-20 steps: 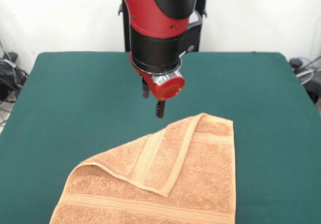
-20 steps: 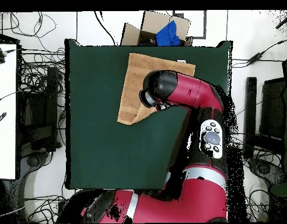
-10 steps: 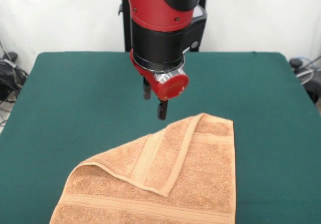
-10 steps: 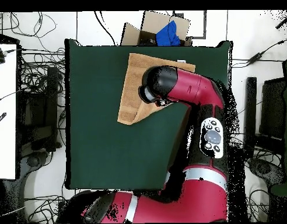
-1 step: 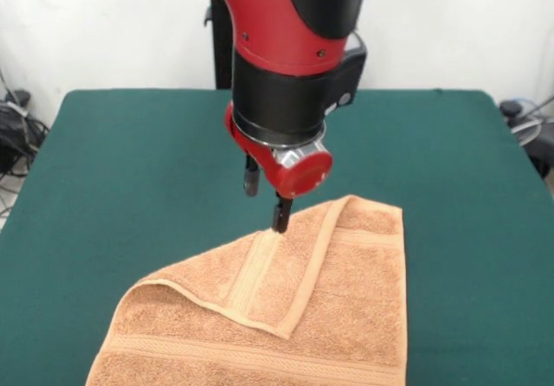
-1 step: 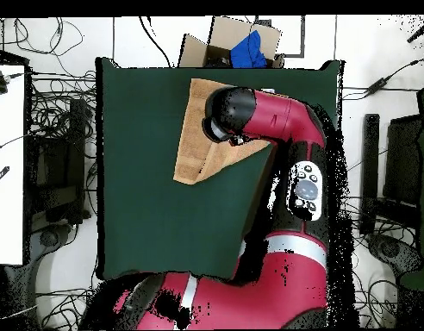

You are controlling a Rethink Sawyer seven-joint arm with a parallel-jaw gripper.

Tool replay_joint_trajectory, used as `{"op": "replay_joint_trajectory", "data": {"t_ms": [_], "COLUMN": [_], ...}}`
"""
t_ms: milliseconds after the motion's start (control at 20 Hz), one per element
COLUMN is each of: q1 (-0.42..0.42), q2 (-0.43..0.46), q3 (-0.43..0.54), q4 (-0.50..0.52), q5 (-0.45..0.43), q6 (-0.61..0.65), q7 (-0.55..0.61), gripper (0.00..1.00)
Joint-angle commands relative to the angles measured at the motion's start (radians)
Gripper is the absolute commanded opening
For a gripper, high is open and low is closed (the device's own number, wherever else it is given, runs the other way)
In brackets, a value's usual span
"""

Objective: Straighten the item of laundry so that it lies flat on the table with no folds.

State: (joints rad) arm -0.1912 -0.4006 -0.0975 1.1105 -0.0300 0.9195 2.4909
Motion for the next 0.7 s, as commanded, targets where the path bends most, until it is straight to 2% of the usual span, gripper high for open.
{"op": "replay_joint_trajectory", "data": {"t_ms": [50,350,700], "q1": [0.038,0.022,0.046], "q2": [0.106,0.146,0.18], "q3": [0.094,0.135,0.1], "q4": [-0.113,-0.18,-0.249], "q5": [-0.097,-0.147,-0.199], "q6": [0.162,0.21,0.231], "q7": [-0.193,-0.318,-0.296], "gripper": [1.0,1.0,1.0]}}
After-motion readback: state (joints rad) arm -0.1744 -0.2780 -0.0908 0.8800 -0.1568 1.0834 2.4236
